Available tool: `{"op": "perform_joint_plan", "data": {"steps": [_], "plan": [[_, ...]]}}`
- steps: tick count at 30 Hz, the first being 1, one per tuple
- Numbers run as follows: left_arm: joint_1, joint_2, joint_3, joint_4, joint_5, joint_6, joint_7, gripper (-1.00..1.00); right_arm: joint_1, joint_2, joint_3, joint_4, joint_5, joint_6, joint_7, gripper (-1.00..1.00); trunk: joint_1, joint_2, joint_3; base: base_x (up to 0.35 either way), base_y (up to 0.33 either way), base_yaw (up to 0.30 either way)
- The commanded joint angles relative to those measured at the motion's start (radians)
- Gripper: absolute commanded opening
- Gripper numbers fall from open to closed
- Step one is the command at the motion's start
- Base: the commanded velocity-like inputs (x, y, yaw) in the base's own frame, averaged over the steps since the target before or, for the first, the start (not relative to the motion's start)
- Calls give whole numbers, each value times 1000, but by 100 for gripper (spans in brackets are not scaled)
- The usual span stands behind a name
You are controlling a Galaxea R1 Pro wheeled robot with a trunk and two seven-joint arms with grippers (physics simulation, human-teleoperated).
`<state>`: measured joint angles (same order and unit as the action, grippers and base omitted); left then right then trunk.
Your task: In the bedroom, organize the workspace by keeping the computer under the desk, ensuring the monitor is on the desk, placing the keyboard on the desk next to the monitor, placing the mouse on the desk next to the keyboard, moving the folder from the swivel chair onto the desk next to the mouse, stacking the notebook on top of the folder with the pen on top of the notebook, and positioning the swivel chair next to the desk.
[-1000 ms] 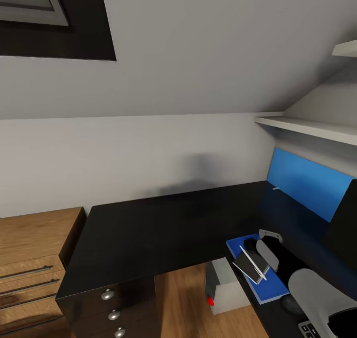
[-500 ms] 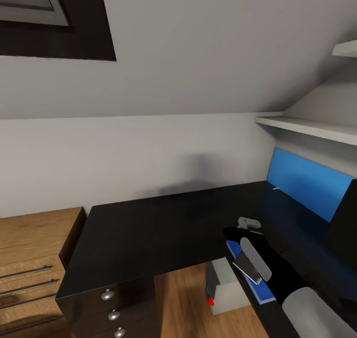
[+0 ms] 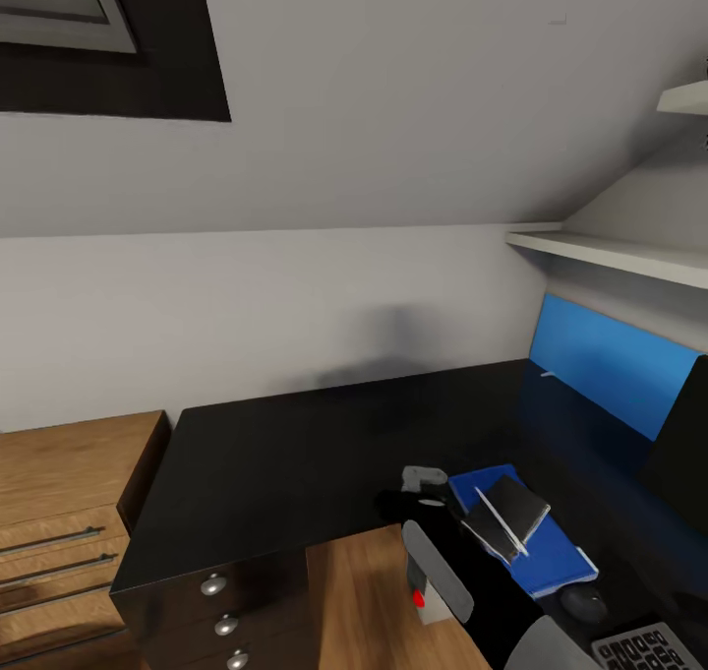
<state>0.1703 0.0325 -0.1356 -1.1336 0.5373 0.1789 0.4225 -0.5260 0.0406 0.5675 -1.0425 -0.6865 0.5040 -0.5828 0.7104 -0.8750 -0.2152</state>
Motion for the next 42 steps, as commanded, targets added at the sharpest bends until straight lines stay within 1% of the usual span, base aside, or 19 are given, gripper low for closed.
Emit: {"op": "perform_joint_plan", "data": {"steps": [1, 2, 3, 4, 6, 7, 10, 11, 12, 15, 16, 19, 24, 28, 30, 32, 38, 39, 42], "plan": [[0, 1, -3, -2, 6, 3, 8, 100, 7, 1, 9, -1, -6, -6, -9, 100, 0, -1, 0, 0, 0, 26], [0, 1, -3, -2, 6, 3, 8, 100, 15, 1, 17, -1, -6, -17, -9, 100, 0, -1, 1, 0, 0, 37], [0, 1, -4, -1, 6, 2, 7, 100, 28, 1, 37, -1, -6, -40, -10, 100, 0, -1, 3, 0, 0, 53], [0, 3, -3, 0, 7, 3, 7, 100, 69, 1, 146, 44, -6, -154, -43, 100, 0, -1, 4, -264, 13, 161], [0, 3, -3, -1, 7, 3, 7, 100, 73, 1, 156, 61, -7, -175, -46, 100, 0, -1, 7, -284, 30, 171], [0, 3, -3, 0, 7, 3, 7, 100, 78, 1, 163, 100, -6, -203, -47, 100, 0, -1, 8, -306, 49, 181], [0, 3, -3, 0, 7, 4, 7, 100, 85, 2, 171, 170, -6, -252, -46, 100, 0, -1, 11, -317, 58, 185], [0, 3, -3, 0, 7, 4, 7, 100, 87, 2, 174, 205, -5, -284, -45, 100, 0, -1, 11, -326, 66, 175], [0, 3, -3, 0, 7, 4, 7, 100, 88, 2, 176, 219, -5, -298, -45, 100, 0, -1, 11, -328, 67, 161], [0, 2, -2, 0, 7, 4, 7, 100, 90, 2, 188, 251, -5, -333, -45, 100, 0, -1, 12, -331, 71, 116], [0, 2, -3, 2, 7, 4, 7, 100, 90, 2, 200, 265, -5, -349, -45, 100, 0, -1, 12, -333, 76, 60], [0, 2, -3, 11, 6, 4, 7, 100, 91, 2, 228, 281, -6, -366, -45, 100, 0, -1, 12, -334, 89, 34], [0, 1, -3, 16, 5, 4, 7, 100, 92, 3, 249, 302, -8, -386, -45, 100, 0, -1, 12, -334, 120, 13], [0, 1, -4, 18, 5, 3, 7, 100, 92, 3, 255, 328, -8, -417, -45, 100, 0, -1, 13, -332, 141, 4], [0, 0, -4, 18, 4, 2, 7, 100, 92, 5, 258, 373, -7, -456, -45, 100, 0, -1, 13, -332, 135, 1], [0, 0, -4, 19, 4, 2, 7, 100, 92, 7, 259, 408, -7, -469, -43, 100, 0, -1, 13, -331, 108, 0], [0, -1, -4, 20, 4, 2, 7, 100, 92, 13, 259, 437, -6, -480, -41, 100, 0, -1, 13, -330, 71, 0], [0, -1, -4, 20, 4, 2, 7, 100, 92, 13, 259, 442, -7, -496, -40, 100, 0, -1, 13, -201, 15, 0], [0, 0, -4, 20, 3, 2, 7, 100, 92, 14, 258, 450, -7, -506, -40, 100, 0, -1, 13, -115, 8, 0]]}}
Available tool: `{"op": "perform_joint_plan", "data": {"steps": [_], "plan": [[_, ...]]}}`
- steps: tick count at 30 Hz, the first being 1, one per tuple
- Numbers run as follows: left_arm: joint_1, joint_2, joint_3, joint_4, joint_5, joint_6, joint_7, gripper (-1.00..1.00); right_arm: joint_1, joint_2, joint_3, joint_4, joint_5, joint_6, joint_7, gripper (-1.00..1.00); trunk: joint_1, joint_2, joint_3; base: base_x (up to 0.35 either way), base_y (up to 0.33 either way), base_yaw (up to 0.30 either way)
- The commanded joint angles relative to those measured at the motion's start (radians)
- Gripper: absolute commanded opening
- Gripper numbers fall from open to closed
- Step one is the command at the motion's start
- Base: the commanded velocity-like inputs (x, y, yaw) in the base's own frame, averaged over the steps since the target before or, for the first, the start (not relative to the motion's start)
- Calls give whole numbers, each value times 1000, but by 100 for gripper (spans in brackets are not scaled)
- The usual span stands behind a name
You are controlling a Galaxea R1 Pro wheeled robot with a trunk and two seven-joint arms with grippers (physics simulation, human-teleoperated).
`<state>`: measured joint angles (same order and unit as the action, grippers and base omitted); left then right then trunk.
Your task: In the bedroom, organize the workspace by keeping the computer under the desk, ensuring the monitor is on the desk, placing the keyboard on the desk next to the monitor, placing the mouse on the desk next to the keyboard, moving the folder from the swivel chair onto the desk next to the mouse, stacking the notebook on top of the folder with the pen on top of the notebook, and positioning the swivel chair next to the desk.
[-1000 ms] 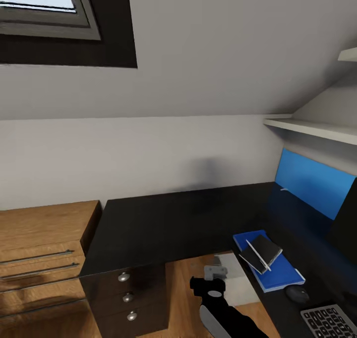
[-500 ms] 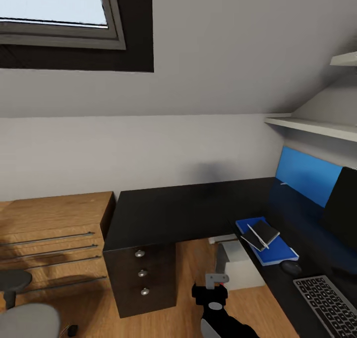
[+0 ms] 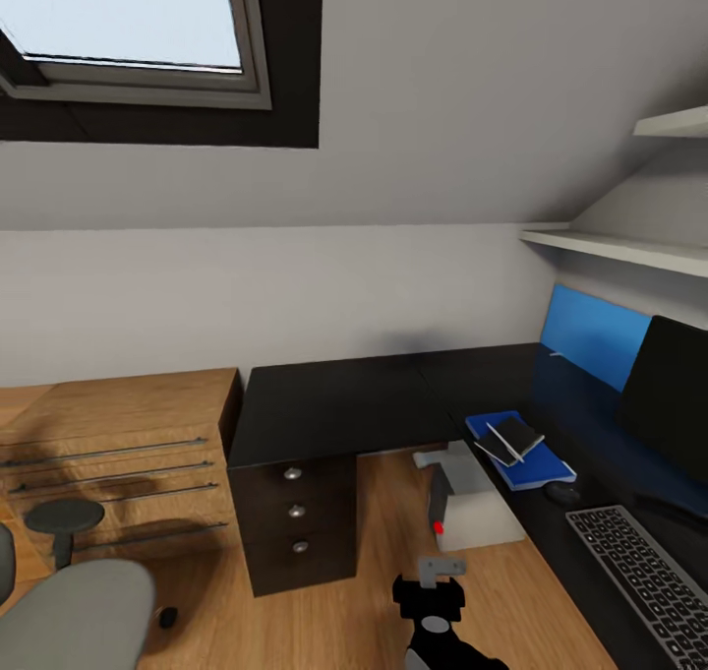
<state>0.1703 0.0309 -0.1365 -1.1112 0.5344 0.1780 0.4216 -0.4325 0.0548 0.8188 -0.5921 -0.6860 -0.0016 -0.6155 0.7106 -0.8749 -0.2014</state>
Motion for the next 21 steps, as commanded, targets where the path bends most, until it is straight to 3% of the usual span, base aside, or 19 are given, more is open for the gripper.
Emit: {"op": "perform_joint_plan", "data": {"steps": [1, 8, 21], "plan": [[0, 1, -3, -3, 6, 3, 8, 100, -2, 0, 7, 11, -7, -6, -7, 100, 0, -1, -1, -53, 4, 0], [0, 0, -4, -3, 6, 2, 8, 100, -2, 3, 10, 80, -6, -83, -6, 100, 0, -1, -1, -22, 2, 53], [0, 0, -5, -3, 6, 2, 8, 100, -2, 15, 8, 172, -3, -171, 29, 100, 0, -1, -3, -2, 0, 199]]}}
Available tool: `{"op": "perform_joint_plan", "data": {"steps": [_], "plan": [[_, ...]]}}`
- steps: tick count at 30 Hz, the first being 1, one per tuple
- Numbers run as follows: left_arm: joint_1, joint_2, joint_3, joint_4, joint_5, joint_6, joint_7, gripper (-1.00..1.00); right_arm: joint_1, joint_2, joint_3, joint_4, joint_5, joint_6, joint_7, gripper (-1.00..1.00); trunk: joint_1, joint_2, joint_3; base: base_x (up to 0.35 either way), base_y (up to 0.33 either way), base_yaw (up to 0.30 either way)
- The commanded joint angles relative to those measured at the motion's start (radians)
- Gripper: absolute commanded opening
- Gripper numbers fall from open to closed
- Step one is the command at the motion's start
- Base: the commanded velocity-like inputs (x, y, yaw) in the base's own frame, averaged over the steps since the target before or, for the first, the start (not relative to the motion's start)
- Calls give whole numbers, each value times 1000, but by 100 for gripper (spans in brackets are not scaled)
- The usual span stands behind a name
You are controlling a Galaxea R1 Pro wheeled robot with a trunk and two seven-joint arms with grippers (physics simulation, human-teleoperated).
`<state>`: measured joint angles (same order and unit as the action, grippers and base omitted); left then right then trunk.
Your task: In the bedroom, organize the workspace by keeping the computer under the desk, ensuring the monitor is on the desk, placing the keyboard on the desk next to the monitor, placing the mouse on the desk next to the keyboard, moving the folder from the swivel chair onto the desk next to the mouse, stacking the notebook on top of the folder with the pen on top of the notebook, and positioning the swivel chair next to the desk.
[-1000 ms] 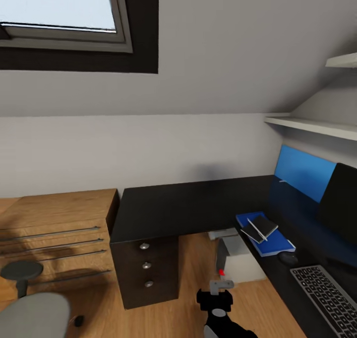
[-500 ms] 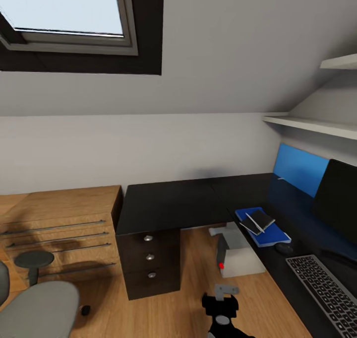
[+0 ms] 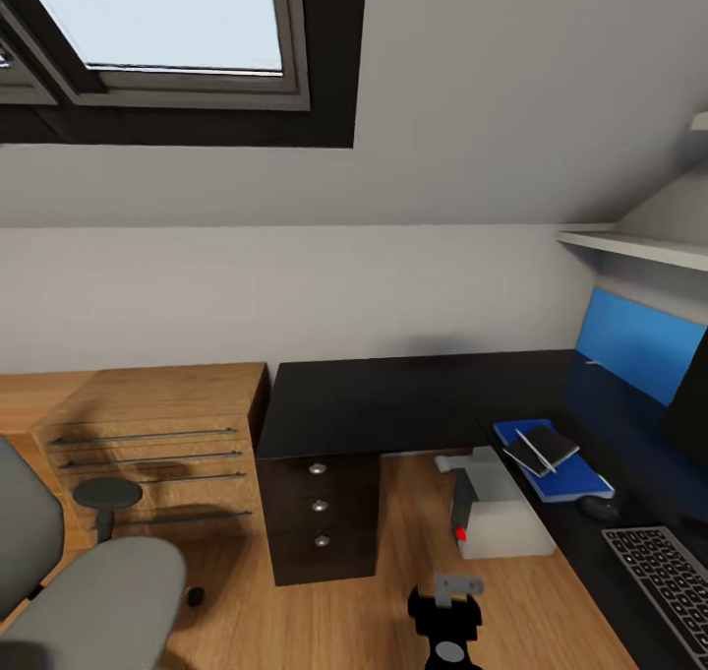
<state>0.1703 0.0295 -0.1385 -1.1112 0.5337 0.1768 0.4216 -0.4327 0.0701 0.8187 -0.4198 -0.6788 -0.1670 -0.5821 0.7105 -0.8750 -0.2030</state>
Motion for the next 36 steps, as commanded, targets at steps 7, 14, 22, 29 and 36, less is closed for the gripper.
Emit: {"op": "perform_joint_plan", "data": {"steps": [7, 14, 22, 29, 36], "plan": [[0, 1, -4, -2, 6, 3, 8, 100, -1, 0, 8, 130, -10, -137, 104, 100, 0, -1, -1, 0, 0, 20], [0, 0, -8, 1, 6, 3, 8, 100, -1, -5, 4, 252, -14, -291, 186, 100, 0, -1, -1, -237, -13, 1], [0, 0, -10, 9, 6, 3, 8, 100, -1, -5, 3, 293, -17, -311, 196, 100, 0, -1, -1, -302, -152, 0], [0, -2, -10, 11, 6, 3, 8, 100, -1, -3, 3, 302, -18, -314, 197, 100, 0, -1, -1, -138, -104, 147], [0, -2, -10, 12, 6, 3, 8, 100, -1, -1, 4, 304, -18, -315, 197, 100, 0, -1, -1, -20, -15, 256]]}}
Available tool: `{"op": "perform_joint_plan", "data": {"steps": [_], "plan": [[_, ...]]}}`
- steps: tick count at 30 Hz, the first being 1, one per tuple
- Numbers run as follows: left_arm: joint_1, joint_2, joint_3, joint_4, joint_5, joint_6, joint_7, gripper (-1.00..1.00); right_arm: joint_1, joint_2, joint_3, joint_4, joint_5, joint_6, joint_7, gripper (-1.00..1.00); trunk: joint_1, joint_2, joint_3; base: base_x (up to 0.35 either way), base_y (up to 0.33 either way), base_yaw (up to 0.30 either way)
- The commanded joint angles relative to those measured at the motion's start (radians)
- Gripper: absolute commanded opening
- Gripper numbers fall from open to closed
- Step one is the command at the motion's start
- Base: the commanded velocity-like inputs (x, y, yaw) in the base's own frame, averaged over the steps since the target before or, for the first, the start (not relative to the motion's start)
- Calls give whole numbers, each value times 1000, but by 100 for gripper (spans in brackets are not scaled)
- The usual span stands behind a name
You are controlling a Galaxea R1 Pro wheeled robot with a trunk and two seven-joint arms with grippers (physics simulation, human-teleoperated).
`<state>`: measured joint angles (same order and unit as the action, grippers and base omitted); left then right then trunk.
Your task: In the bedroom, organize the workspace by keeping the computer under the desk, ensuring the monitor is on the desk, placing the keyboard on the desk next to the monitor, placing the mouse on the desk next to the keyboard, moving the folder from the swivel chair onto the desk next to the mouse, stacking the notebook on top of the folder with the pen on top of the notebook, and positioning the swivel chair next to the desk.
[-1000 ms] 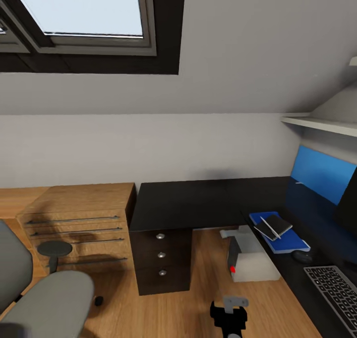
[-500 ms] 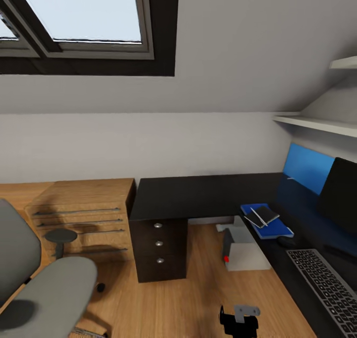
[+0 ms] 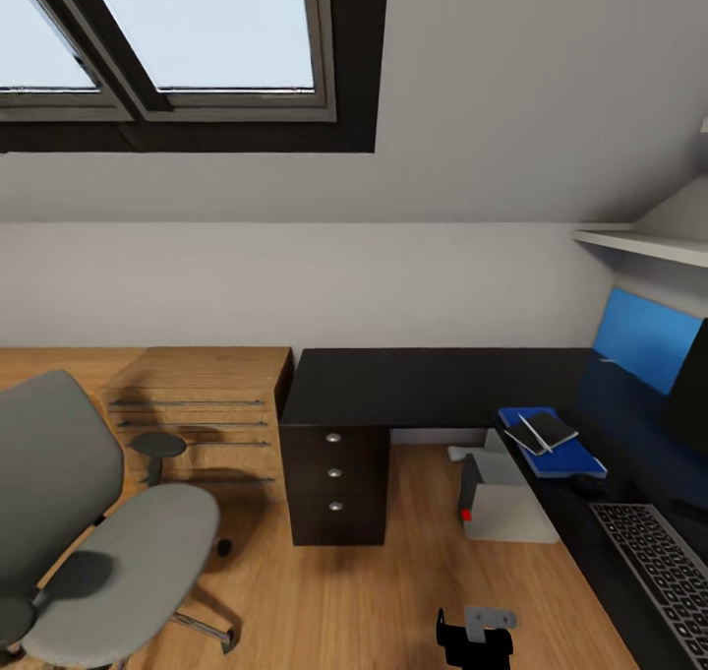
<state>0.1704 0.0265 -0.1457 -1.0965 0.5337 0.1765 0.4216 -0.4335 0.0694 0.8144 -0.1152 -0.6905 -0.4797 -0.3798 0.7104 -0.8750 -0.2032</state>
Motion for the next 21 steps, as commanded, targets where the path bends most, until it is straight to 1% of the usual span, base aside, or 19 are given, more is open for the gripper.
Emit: {"op": "perform_joint_plan", "data": {"steps": [1, 14, 21], "plan": [[0, 1, -3, -2, 6, 3, 8, 100, -1, 0, 9, 0, -6, -2, -5, 100, 0, -1, -1, -3, -3, 271], [0, 1, -3, -2, 6, 3, 8, 100, -1, 1, 9, 2, -7, -2, -5, 100, 0, -1, -1, -1, -1, 273], [0, 1, -3, 0, 7, 4, 8, 100, 1, 2, 9, 41, -7, -2, -5, 100, 0, -1, -1, 0, 0, 274]]}}
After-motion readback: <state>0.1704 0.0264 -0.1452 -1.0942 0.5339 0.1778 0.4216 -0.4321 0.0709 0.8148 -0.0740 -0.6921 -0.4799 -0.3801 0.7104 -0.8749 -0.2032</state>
